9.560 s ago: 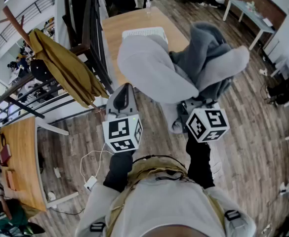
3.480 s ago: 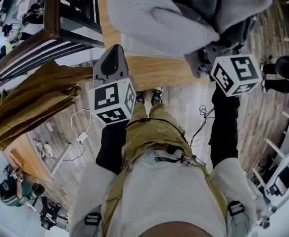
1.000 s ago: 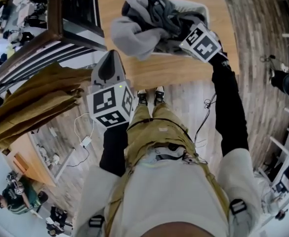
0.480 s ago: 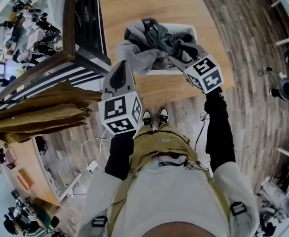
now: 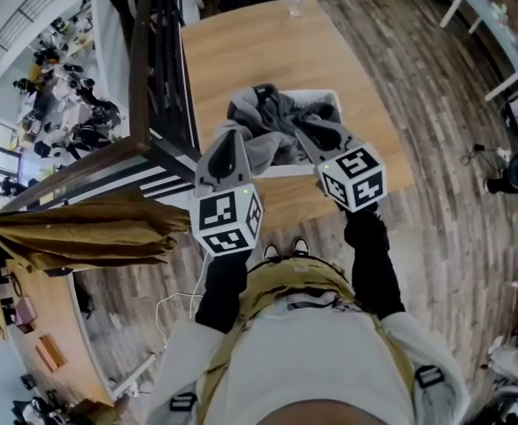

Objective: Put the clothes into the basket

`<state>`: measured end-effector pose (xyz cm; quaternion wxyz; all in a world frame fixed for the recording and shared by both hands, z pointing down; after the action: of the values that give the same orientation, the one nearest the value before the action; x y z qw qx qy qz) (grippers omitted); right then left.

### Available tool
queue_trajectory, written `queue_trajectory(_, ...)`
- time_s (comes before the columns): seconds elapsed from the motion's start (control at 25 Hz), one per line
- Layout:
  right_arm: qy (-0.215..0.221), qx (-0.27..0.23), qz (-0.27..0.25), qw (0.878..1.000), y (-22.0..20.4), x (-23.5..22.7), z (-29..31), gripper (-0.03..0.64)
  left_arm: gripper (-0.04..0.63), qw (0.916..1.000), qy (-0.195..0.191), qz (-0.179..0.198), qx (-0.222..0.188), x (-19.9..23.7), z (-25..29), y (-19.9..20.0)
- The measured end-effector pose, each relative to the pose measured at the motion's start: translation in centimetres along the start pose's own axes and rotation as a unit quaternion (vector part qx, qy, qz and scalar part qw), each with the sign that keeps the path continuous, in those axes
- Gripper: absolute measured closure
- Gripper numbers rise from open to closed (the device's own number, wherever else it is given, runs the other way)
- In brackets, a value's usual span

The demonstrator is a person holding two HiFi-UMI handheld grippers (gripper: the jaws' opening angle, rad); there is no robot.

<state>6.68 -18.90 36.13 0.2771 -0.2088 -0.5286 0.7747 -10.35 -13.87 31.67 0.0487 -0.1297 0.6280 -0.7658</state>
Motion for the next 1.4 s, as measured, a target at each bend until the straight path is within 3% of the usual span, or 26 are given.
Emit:
queue_trajectory(0.36,-0.046,-0.071,0.027,0.996,3.4,-0.3,-1.8,0.594,0.595,0.9993,-0.017,0.021,-0.027,-0.8,0.4,1.9)
queue_trajectory(0.76,-0.090,-0.189,0.022,0.978,7.1,0.3,-4.2,0.594,0.595,0.9976,-0.014,0.031,-0.060,-1.9,0.8,3.3)
queue_trajectory(1.4,-0.118,-0.214,0.021,0.969,7.2,0.1,-5.1,0.594,0.595,0.9967,-0.005,0.036,-0.072,-2.4,0.8,3.4)
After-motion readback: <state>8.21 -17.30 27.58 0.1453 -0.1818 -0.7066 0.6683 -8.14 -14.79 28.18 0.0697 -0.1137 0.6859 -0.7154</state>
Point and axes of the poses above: the fingertips, and each gripper's own axes: z forward along the fingers, x to its left, y out of its top, the point moved 6 cm from there along -z, backward along the fingers, and after that the axes turned 4 degrees about -y, right-handed, at the moved point
